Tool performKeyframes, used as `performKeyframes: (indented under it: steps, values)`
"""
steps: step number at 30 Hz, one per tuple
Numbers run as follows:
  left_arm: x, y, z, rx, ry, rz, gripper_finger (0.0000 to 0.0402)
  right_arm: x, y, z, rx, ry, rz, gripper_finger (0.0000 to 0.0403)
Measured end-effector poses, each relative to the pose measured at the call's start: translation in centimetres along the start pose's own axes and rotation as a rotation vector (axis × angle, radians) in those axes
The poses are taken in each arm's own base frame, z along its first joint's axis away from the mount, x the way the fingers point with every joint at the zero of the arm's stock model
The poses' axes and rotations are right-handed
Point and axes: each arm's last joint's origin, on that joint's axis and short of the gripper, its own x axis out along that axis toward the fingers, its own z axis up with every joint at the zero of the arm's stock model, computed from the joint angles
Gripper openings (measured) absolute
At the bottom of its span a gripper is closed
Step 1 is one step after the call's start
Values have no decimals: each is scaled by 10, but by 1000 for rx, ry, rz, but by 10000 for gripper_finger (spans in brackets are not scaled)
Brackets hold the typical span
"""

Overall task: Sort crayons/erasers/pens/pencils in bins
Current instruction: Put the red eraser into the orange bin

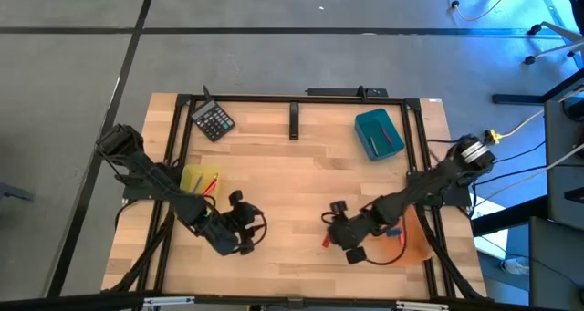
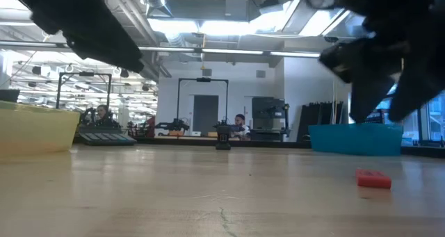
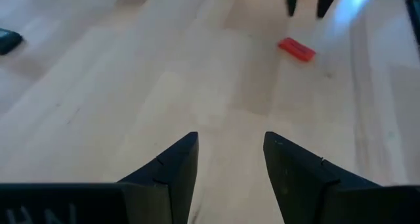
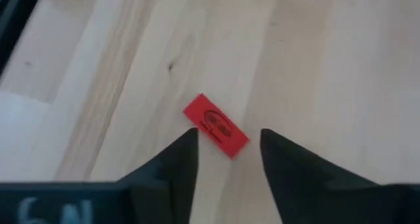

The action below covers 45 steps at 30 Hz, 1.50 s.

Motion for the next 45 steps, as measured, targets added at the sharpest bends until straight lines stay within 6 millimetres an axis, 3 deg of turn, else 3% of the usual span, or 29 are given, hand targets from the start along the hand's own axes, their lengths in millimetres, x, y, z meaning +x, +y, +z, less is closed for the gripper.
performKeyframes:
  steps: [7, 12, 16, 23, 27, 33, 36, 40, 45]
  values:
    - [-3, -1, 0, 3, -58, 43, 168, 39, -5, 15, -203, 128, 103, 212]
    - [-3, -1, 0, 6, -61, 51, 168, 52, -5, 23, -297, 253, 133, 200]
    - [-3, -1, -1, 7, -61, 52, 168, 55, -8, 28, -321, 322, 146, 168]
    - [-3, -1, -1, 5, -61, 51, 168, 52, -15, 32, -263, 376, 141, 66]
    - [-3, -1, 0, 3, -61, 49, 168, 49, -17, 33, -233, 382, 134, 31]
    - [-3, -1, 0, 2, -62, 47, 168, 27, -21, 23, -166, 513, 101, 31]
    - [-3, -1, 0, 1, -65, 49, 168, 0, -20, 20, -120, 585, 84, 26]
    - [-2, 0, 1, -5, -72, 58, 168, -16, -15, 16, -77, 569, 74, 15]
    - [5, 5, 9, -45, -88, 74, 168, 0, -9, 20, -144, 445, 109, 32]
